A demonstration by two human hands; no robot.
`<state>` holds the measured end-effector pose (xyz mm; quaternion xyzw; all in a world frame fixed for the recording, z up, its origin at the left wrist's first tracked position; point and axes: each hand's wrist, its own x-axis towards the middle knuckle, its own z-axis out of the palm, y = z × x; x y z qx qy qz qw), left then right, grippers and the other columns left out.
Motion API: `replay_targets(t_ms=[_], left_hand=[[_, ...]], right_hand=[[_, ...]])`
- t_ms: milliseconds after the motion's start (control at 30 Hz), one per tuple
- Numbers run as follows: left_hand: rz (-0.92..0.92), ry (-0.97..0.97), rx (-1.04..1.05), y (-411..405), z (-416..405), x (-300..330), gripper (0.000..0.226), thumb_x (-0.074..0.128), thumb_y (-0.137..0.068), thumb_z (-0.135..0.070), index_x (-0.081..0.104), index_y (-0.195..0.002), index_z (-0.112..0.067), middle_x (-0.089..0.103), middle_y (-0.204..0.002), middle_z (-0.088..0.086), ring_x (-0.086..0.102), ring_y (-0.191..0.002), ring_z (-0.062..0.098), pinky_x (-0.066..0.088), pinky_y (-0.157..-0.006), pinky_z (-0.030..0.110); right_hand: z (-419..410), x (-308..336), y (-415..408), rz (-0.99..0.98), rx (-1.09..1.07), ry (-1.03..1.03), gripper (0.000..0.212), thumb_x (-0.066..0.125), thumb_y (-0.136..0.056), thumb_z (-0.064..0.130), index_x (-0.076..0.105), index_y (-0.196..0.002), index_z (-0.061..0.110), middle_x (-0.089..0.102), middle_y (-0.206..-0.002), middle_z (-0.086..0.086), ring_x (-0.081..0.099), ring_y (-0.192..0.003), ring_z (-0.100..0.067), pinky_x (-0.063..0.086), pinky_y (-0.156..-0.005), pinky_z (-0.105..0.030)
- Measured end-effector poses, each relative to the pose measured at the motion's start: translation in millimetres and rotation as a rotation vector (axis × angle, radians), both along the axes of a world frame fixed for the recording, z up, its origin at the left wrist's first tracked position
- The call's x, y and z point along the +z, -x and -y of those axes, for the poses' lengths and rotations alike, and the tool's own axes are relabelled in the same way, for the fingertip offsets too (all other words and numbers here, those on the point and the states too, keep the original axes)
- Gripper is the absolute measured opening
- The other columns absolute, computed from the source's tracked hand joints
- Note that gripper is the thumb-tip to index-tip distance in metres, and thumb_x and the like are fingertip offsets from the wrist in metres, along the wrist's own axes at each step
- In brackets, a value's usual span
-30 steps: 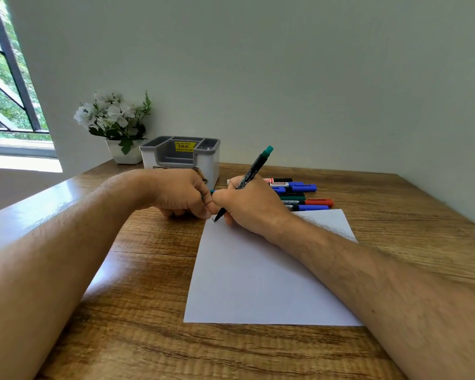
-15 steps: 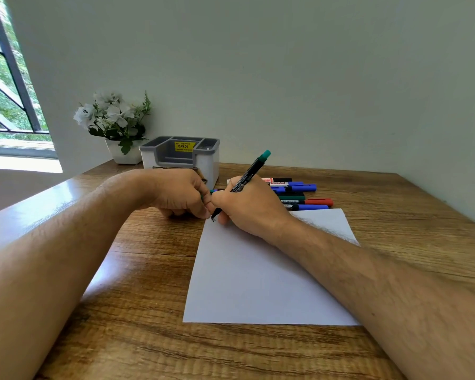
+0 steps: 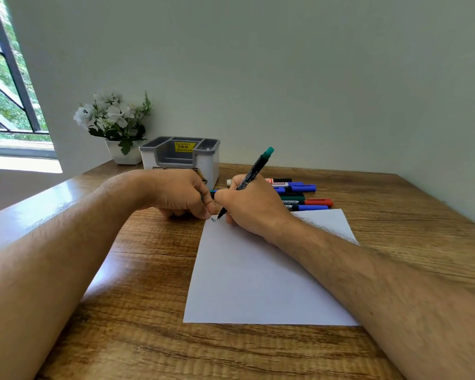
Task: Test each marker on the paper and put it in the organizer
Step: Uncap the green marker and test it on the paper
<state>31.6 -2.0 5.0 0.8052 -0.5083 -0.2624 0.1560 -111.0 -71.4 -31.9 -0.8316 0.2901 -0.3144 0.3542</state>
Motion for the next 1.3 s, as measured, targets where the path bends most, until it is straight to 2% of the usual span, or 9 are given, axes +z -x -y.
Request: replay_targets(t_ms=[167,333,467,533,667,967,1100,1200,1300], left_hand=[[0.013,0.008,-0.005,-2.1,0.7,-0.7,0.010,0.069,-0.088,-0.017,0.074,-0.096,-0.021,0.047,-0.048,-0.007,0.040,-0.040,0.006,0.036,-0.045,0.021],[0.006,0.006,-0.004,-2.0,0.2,-1.0,0.009,0.069,-0.088,-0.017,0.073,-0.096,-0.020,0.047,-0.050,-0.005,0.039,-0.042,0.008,0.035,-0.046,0.022],[0.026,-0.002,-0.010,-1.5,0.4,0.4,0.008,0.069,-0.088,-0.018,0.074,-0.094,-0.020,0.048,-0.047,-0.007,0.040,-0.043,0.007,0.036,-0.047,0.022],[0.026,0.000,-0.012,-1.5,0.2,0.6,0.007,0.069,-0.088,-0.018,0.074,-0.092,-0.020,0.048,-0.049,-0.006,0.040,-0.044,0.008,0.036,-0.047,0.023],[0.036,-0.001,-0.006,-2.3,0.2,-0.3,0.007,0.070,-0.087,-0.017,0.074,-0.090,-0.023,0.049,-0.052,-0.005,0.041,-0.046,0.009,0.037,-0.049,0.024],[0.073,-0.004,-0.031,-2.5,2.6,-1.0,0.007,0.070,-0.087,-0.018,0.073,-0.094,-0.021,0.059,-0.079,0.007,0.046,-0.059,0.014,0.040,-0.051,0.025],[0.098,0.013,-0.055,-3.3,2.6,-1.6,0.006,0.071,-0.087,-0.017,0.073,-0.088,-0.023,0.061,-0.078,0.009,0.048,-0.059,0.016,0.041,-0.052,0.026],[0.130,0.051,-0.094,-2.4,2.4,-0.4,0.007,0.071,-0.086,-0.019,0.072,-0.087,-0.026,0.070,-0.095,0.004,0.061,-0.081,0.020,0.049,-0.072,0.033],[0.141,0.134,-0.101,-0.8,2.4,1.5,0.016,0.065,-0.087,-0.016,0.073,-0.089,-0.030,0.068,-0.091,-0.013,0.059,-0.086,0.002,0.043,-0.072,0.026]], right_hand=[[0.0,-1.3,1.3,-0.011,0.003,0.000,0.020,0.063,-0.081,0.026,0.064,-0.063,0.015,0.073,-0.066,-0.004,0.057,-0.054,-0.004,0.047,-0.050,-0.019],[0.6,-1.6,-1.3,-0.002,-0.003,0.003,0.021,0.064,-0.079,0.025,0.059,-0.061,0.015,0.072,-0.072,-0.012,0.058,-0.062,-0.010,0.050,-0.057,-0.028],[0.6,-2.4,-1.1,-0.004,0.014,-0.015,0.020,0.064,-0.078,0.026,0.064,-0.061,0.016,0.069,-0.056,0.001,0.056,-0.047,0.003,0.039,-0.040,-0.009],[0.3,-1.7,-1.1,-0.007,0.021,-0.036,0.019,0.064,-0.079,0.026,0.064,-0.063,0.015,0.068,-0.055,0.001,0.054,-0.043,0.005,0.037,-0.037,-0.008],[-0.8,-1.7,-0.4,0.008,0.008,-0.011,0.020,0.063,-0.079,0.024,0.058,-0.062,0.016,0.072,-0.068,-0.010,0.056,-0.056,-0.005,0.044,-0.049,-0.018],[0.2,-0.6,1.0,-0.005,0.031,-0.044,0.024,0.063,-0.083,0.024,0.054,-0.062,0.018,0.073,-0.071,-0.012,0.054,-0.051,-0.004,0.044,-0.051,-0.019],[-1.2,1.7,4.9,0.087,0.056,-0.093,0.022,0.061,-0.086,0.020,0.055,-0.065,0.018,0.071,-0.064,-0.005,0.053,-0.048,0.001,0.043,-0.053,-0.019],[-0.2,8.6,7.8,0.241,0.040,-0.215,0.019,0.061,-0.088,0.017,0.053,-0.070,0.017,0.069,-0.062,-0.005,0.050,-0.043,0.000,0.041,-0.050,-0.024],[3.3,18.1,10.3,0.419,0.000,-0.270,0.018,0.059,-0.089,0.014,0.052,-0.073,0.019,0.066,-0.061,-0.004,0.047,-0.036,0.001,0.035,-0.044,-0.020]])
